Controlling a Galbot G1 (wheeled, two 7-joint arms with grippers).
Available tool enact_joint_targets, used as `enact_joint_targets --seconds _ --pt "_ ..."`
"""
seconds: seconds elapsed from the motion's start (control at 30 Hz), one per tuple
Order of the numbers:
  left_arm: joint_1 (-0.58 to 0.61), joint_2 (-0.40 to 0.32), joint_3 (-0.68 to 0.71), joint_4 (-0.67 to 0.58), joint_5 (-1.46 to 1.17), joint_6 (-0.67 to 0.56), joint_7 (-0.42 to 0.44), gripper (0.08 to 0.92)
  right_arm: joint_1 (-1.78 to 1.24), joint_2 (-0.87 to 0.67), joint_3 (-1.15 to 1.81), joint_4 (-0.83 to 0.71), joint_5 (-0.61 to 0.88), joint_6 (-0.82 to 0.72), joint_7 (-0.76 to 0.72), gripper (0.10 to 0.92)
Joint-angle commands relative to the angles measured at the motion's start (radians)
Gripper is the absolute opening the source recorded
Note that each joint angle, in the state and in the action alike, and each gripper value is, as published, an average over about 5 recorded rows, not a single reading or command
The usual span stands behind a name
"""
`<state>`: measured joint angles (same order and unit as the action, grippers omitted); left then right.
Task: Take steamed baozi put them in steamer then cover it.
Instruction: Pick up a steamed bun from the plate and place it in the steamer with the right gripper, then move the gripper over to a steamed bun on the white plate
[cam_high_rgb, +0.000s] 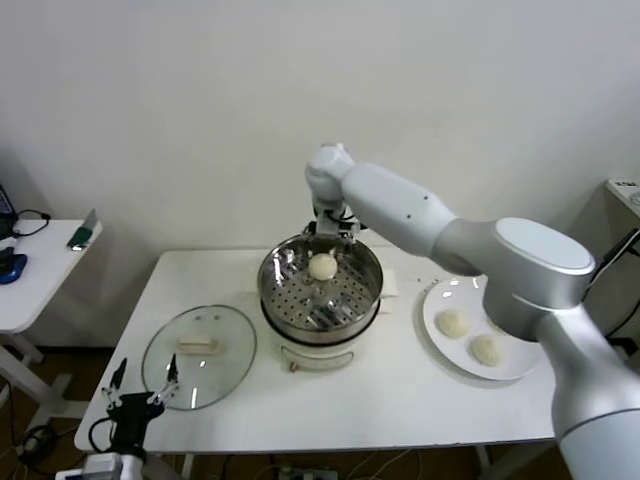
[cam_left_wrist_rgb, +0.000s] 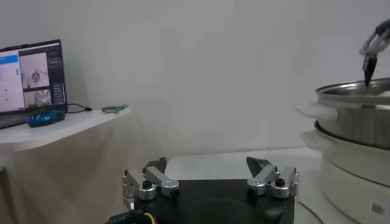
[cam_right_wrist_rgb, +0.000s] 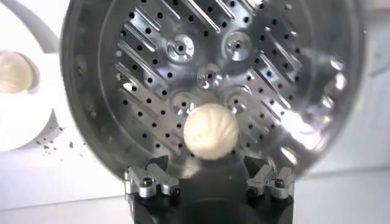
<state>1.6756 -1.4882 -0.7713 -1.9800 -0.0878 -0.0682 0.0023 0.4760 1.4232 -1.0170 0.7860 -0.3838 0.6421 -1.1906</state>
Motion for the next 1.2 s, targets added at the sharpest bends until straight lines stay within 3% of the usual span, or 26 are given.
enact_joint_targets --seconds 0.03,0.1,0.23,0.47,1.2 --pt "0.001 0.001 0.004 -0.015 0.005 0.005 0.001 0.823 0.172 -0.250 -0.193 0.102 0.459 -0.270 0.116 0.823" --pt "-0.002 0.001 0.006 -0.016 0.008 0.007 0.000 0.823 0.196 -0.335 -0.260 0.138 0.561 -0.386 0.155 0.823" --pt "-0.005 0.002 0.009 -0.014 0.015 0.007 0.000 0.823 0.195 -0.464 -0.303 0.189 0.719 -0.579 0.090 0.823" --pt "0.001 0.002 0.010 -0.015 0.020 0.006 -0.001 0.823 0.116 -0.608 -0.334 0.258 0.841 -0.772 0.070 0.823" --pt "0.021 0.014 -0.011 -0.010 0.028 0.012 0.000 0.823 -0.274 -0.549 -0.114 0.034 0.503 -0.709 0.051 0.823"
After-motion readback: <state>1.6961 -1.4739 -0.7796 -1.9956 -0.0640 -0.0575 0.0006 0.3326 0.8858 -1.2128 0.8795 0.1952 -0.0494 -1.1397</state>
